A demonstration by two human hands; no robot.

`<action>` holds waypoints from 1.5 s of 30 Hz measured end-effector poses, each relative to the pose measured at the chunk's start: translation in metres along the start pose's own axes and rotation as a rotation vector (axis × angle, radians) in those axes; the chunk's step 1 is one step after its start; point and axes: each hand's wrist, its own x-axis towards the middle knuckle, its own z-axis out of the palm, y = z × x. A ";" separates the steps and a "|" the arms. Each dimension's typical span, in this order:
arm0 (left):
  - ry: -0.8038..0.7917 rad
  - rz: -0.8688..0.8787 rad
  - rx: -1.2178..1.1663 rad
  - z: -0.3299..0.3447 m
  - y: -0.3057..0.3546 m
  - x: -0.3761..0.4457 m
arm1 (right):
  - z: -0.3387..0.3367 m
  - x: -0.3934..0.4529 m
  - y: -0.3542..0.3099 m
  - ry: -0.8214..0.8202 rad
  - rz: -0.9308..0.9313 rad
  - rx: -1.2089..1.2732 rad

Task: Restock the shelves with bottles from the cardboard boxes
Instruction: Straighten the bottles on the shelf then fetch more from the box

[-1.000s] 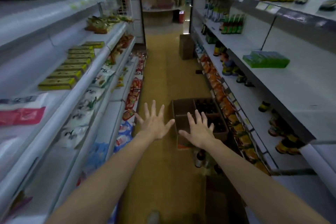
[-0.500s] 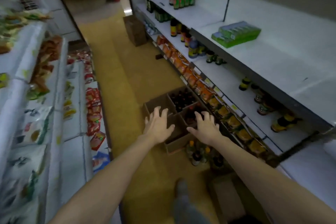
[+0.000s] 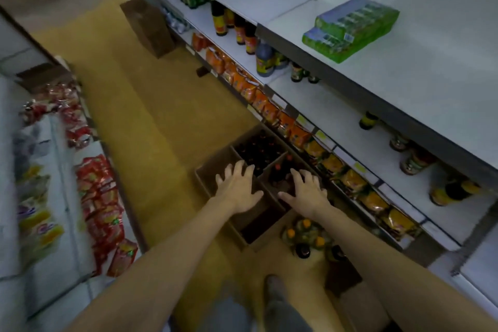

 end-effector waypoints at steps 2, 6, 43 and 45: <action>-0.015 0.029 -0.009 0.003 -0.003 0.041 | 0.003 0.026 -0.002 0.002 0.042 0.003; -0.063 0.081 -0.067 0.022 -0.007 0.114 | 0.016 0.084 -0.005 0.008 0.123 0.038; -0.292 0.264 -0.086 0.335 -0.039 0.540 | 0.198 0.544 0.154 0.010 0.143 -0.279; -0.180 0.323 -0.020 0.340 -0.035 0.550 | 0.207 0.561 0.157 0.044 0.133 -0.343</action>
